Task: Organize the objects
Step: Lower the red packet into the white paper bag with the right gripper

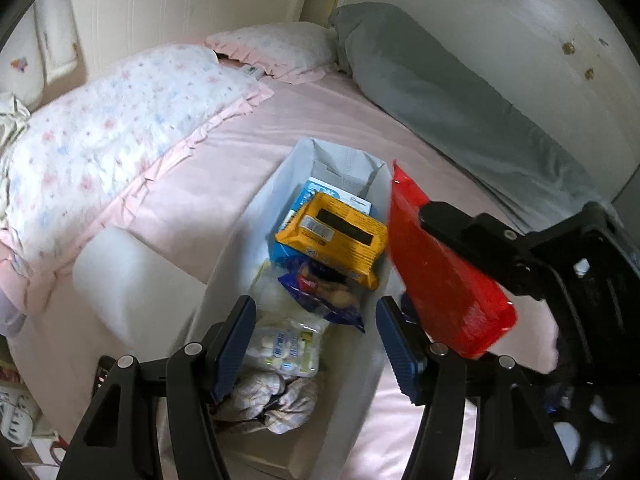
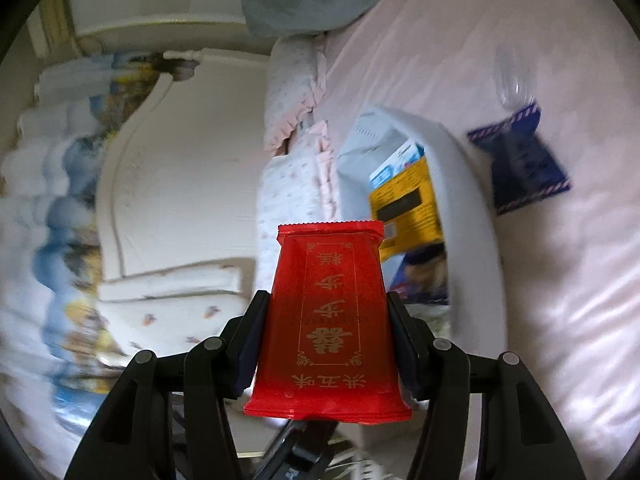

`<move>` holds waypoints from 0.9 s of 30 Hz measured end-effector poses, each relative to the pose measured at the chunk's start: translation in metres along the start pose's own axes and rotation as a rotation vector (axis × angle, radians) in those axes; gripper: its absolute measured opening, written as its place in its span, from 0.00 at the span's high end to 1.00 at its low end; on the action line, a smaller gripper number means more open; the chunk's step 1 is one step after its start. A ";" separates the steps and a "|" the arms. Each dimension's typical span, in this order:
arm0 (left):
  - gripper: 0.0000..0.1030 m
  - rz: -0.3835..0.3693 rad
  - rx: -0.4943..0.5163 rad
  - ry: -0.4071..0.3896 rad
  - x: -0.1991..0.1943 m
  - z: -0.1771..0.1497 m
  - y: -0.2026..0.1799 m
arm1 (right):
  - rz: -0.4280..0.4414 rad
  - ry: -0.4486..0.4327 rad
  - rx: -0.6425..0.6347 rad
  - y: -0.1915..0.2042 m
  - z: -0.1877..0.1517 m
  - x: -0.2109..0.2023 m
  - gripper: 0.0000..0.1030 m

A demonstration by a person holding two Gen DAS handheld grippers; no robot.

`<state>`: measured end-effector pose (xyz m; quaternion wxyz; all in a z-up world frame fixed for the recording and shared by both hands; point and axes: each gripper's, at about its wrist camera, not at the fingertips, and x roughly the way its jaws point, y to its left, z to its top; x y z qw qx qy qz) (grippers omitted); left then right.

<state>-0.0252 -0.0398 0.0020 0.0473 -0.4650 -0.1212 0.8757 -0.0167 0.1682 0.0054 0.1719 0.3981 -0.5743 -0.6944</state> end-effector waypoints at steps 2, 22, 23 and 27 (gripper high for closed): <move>0.41 -0.057 -0.020 0.017 0.002 0.000 0.001 | 0.068 0.016 0.057 -0.012 -0.002 0.003 0.43; 0.43 0.118 0.074 -0.064 0.013 0.004 -0.006 | 0.035 0.093 0.003 -0.002 -0.008 0.022 0.40; 0.43 0.073 0.064 -0.066 0.012 0.003 -0.006 | 0.011 0.076 -0.016 0.002 -0.008 0.019 0.40; 0.43 0.006 0.091 -0.091 0.005 0.001 -0.018 | -0.031 0.010 -0.027 0.003 -0.004 0.002 0.39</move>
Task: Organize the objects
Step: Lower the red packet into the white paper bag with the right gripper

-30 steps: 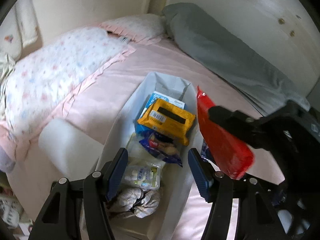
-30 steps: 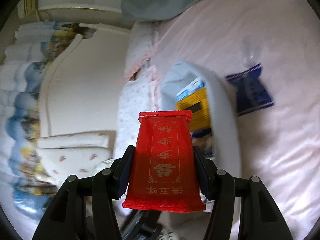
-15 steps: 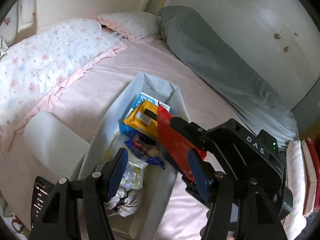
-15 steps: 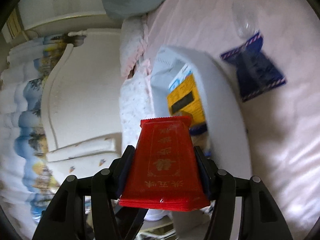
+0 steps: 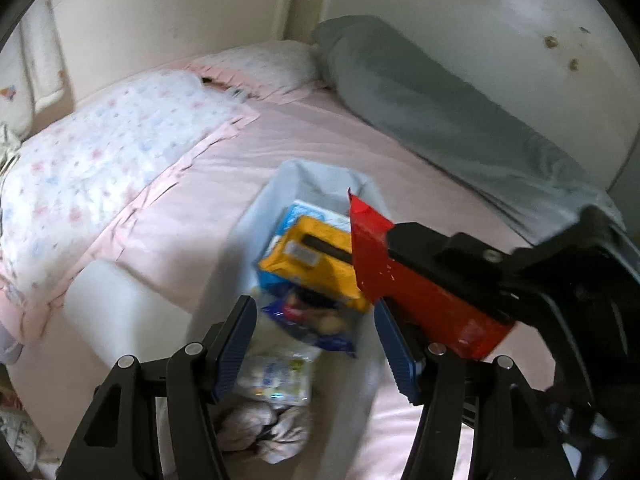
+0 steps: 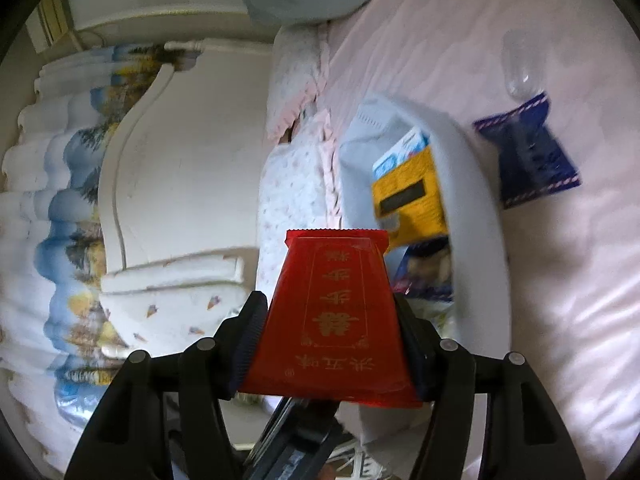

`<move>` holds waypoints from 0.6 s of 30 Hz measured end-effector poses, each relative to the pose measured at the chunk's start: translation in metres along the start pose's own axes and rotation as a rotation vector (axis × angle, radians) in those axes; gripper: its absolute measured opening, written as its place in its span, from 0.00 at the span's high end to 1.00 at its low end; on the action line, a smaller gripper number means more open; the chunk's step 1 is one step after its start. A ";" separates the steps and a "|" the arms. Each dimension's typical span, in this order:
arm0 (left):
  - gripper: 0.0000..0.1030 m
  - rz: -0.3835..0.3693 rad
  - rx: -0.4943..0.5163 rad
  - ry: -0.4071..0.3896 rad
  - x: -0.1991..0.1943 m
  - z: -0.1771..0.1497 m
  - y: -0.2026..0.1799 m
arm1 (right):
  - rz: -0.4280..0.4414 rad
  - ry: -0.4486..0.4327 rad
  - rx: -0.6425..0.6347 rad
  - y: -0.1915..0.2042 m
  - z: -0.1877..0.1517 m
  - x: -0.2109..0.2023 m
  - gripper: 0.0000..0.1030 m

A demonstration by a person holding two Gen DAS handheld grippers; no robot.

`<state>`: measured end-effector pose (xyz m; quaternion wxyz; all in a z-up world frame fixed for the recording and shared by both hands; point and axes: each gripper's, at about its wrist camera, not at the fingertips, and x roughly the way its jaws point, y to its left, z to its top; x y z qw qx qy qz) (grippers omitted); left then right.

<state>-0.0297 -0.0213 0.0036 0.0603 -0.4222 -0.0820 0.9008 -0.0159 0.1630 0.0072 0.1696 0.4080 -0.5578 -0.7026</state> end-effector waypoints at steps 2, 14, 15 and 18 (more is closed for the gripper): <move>0.43 -0.028 0.017 -0.023 -0.005 0.001 -0.006 | -0.016 -0.040 0.009 -0.005 0.002 -0.011 0.39; 0.41 0.001 -0.019 -0.093 -0.018 0.007 0.002 | 0.069 -0.208 0.060 -0.021 0.015 -0.072 0.39; 0.41 -0.004 -0.037 -0.087 -0.019 0.007 0.006 | 0.056 -0.204 0.054 -0.020 0.015 -0.072 0.39; 0.41 -0.036 -0.099 -0.087 -0.024 0.008 0.022 | 0.064 -0.177 0.049 -0.012 0.015 -0.054 0.39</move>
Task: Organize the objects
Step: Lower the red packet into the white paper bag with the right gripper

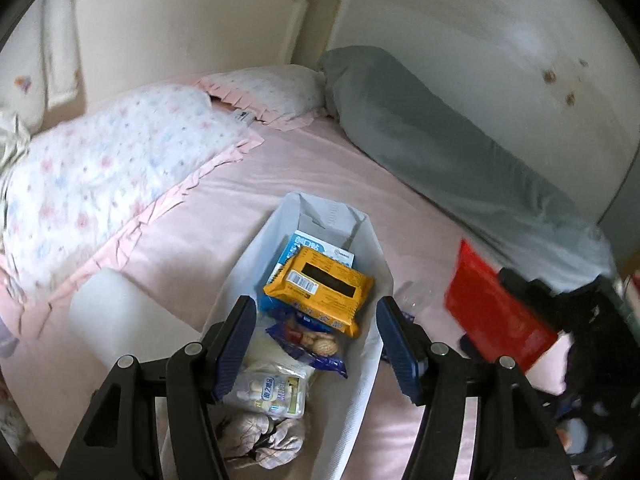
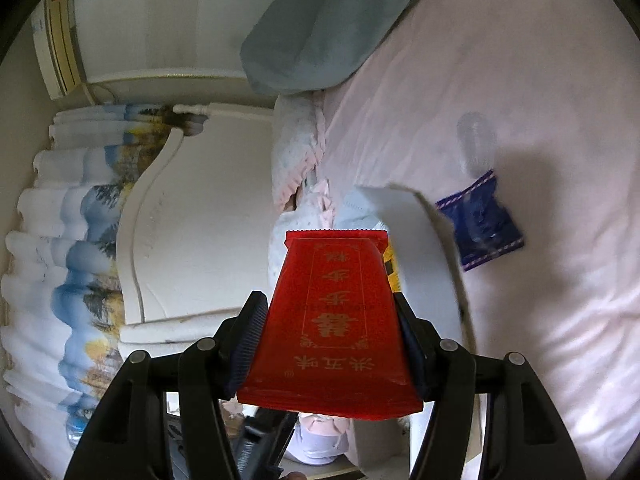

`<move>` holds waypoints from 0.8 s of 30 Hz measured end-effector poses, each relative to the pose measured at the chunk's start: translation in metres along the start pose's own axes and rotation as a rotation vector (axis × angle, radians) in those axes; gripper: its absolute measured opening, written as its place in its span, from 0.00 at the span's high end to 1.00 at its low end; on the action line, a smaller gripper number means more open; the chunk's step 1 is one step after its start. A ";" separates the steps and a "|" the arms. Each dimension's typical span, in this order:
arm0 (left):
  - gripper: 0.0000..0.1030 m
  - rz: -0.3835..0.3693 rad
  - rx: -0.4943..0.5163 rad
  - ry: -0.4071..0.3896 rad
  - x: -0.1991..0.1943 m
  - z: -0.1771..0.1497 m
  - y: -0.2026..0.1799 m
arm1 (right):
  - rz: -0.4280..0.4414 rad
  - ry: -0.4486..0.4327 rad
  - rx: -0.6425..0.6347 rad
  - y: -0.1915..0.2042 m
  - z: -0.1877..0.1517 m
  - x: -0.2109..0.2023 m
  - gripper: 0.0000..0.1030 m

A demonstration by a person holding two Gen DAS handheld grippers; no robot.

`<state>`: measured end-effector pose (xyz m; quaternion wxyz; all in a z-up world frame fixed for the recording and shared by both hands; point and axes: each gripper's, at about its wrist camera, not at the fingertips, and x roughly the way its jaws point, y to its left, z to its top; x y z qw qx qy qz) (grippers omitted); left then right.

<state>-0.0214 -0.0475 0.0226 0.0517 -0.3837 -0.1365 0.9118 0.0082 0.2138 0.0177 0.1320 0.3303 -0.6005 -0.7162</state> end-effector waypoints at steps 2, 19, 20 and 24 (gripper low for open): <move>0.41 -0.015 -0.027 -0.011 -0.006 0.003 0.007 | 0.045 0.059 0.004 0.002 -0.007 0.018 0.39; 0.41 -0.213 0.142 0.087 -0.017 -0.002 -0.006 | 0.084 0.214 0.191 -0.024 -0.019 0.093 0.39; 0.41 -0.223 0.146 0.083 -0.018 -0.002 -0.009 | 0.080 0.217 0.193 -0.026 -0.019 0.093 0.39; 0.40 -0.281 0.128 0.082 -0.015 -0.002 -0.012 | 0.064 0.254 0.160 -0.021 -0.021 0.097 0.38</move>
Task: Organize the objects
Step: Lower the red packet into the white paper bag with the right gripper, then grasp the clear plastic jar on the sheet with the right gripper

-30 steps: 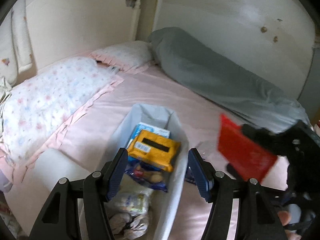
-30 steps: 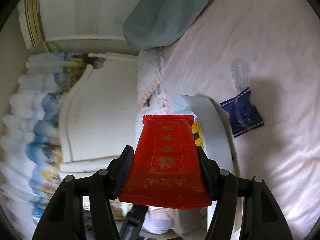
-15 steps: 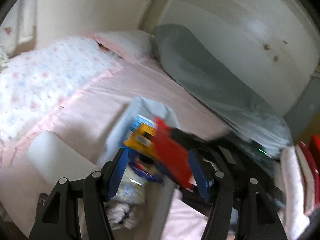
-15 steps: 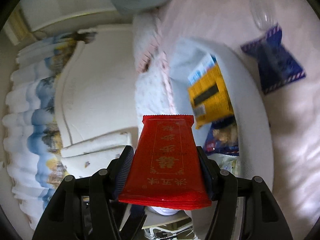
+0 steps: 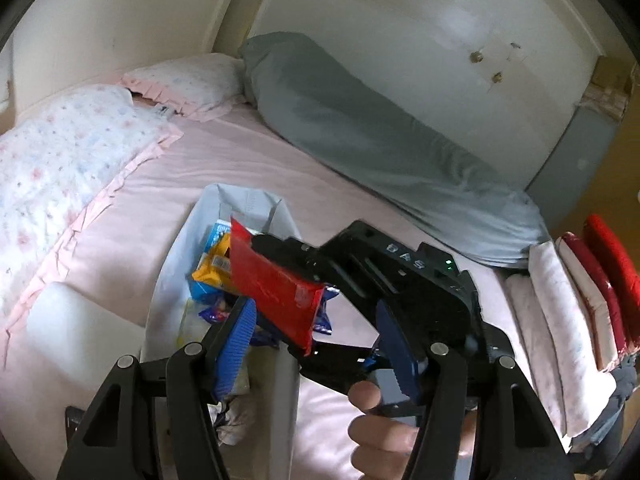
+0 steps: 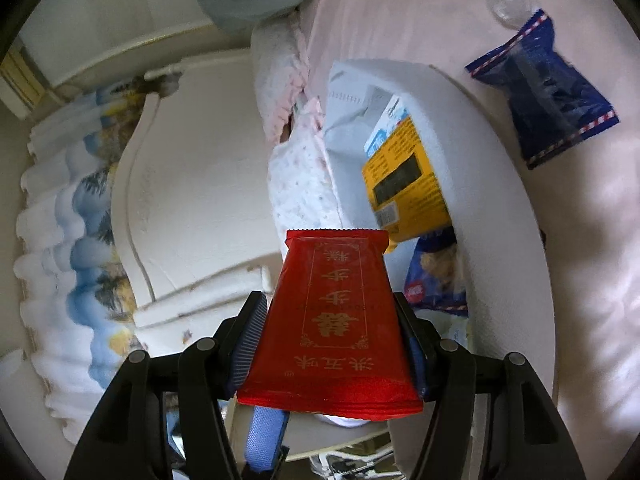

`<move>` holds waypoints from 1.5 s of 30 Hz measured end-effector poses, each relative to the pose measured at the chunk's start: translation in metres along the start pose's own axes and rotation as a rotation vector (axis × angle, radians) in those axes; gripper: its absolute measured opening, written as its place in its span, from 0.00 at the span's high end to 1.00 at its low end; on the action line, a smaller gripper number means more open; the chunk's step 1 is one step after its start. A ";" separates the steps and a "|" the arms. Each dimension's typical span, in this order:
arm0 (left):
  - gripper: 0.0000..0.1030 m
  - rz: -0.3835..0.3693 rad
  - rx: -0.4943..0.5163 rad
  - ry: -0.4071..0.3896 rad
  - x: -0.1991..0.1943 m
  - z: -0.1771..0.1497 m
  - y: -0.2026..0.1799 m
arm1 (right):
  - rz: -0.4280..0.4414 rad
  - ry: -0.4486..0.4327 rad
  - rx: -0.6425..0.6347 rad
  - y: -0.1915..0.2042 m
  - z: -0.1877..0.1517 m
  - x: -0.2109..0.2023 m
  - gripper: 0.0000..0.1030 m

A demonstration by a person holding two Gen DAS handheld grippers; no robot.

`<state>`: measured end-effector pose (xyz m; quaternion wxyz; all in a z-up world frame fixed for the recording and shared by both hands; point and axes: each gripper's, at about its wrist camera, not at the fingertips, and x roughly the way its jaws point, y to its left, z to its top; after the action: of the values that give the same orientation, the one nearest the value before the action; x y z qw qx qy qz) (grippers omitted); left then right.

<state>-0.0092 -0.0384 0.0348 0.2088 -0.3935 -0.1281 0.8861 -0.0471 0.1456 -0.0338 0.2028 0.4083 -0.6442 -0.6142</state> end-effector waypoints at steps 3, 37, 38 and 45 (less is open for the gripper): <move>0.39 -0.034 -0.007 0.000 0.002 0.000 0.004 | 0.017 0.028 0.006 -0.001 0.003 -0.001 0.38; 0.69 0.341 -0.033 -0.036 0.040 -0.024 0.002 | -0.066 -0.134 -0.137 0.030 -0.018 -0.032 0.39; 0.64 0.325 -0.009 -0.051 0.039 -0.026 -0.005 | -0.087 -0.172 -0.146 0.032 -0.018 -0.039 0.39; 0.57 0.266 0.160 -0.021 0.054 -0.036 -0.048 | -0.321 -0.411 -0.201 0.034 -0.017 -0.088 0.39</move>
<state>-0.0015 0.0314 -0.0050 0.1190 -0.3799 -0.0058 0.9173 0.0078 0.2006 0.0223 0.0077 0.3498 -0.5348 -0.7692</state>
